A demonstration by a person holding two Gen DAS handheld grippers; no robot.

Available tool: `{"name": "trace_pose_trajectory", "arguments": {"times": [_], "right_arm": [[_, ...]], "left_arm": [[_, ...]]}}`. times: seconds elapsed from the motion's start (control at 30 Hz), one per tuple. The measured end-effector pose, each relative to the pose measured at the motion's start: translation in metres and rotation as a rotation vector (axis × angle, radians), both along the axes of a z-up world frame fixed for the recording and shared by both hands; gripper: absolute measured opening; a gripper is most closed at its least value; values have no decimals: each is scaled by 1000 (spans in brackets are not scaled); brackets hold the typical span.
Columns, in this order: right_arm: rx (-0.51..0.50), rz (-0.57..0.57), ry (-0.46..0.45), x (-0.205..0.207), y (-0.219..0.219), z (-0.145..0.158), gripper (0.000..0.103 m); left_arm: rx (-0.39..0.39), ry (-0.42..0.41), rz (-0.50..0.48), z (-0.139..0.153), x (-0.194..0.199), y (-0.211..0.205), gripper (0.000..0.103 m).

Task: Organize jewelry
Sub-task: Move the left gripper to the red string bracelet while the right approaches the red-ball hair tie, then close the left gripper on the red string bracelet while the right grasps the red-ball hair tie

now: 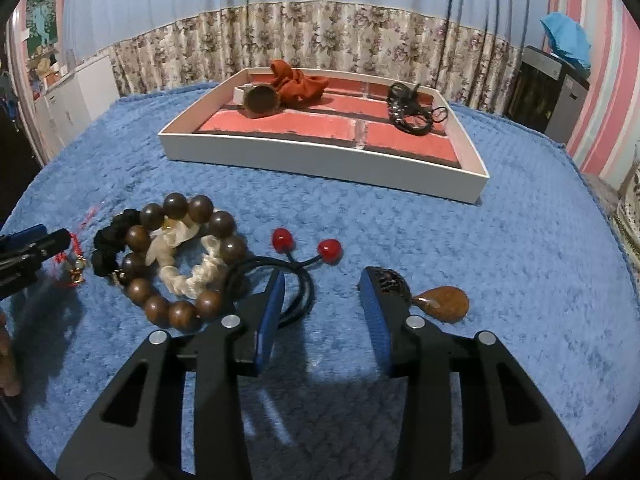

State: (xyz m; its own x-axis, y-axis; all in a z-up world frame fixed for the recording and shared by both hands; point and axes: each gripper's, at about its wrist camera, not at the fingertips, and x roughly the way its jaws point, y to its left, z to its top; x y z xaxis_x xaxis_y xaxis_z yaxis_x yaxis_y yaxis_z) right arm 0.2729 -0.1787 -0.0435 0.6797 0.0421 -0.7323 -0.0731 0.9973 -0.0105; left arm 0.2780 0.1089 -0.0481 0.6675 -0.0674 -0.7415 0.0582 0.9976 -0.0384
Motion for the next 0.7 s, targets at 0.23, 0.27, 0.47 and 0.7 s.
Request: {"name": "trace_pose_trajectory", "arguments": {"times": [0.23, 0.27, 0.47, 0.7], "right_arm": [[-1, 3, 46, 11, 5, -15, 37], [5, 2, 51, 13, 4, -17, 37], [19, -5, 49, 22, 3, -19, 35], [73, -7, 58, 30, -3, -17, 24]], "left_arm": [[-11, 14, 0, -4, 1, 3, 62], [-12, 17, -2, -4, 1, 3, 60], [-18, 21, -10, -6, 1, 1, 55], [-18, 29, -19, -9, 2, -3, 47]]}}
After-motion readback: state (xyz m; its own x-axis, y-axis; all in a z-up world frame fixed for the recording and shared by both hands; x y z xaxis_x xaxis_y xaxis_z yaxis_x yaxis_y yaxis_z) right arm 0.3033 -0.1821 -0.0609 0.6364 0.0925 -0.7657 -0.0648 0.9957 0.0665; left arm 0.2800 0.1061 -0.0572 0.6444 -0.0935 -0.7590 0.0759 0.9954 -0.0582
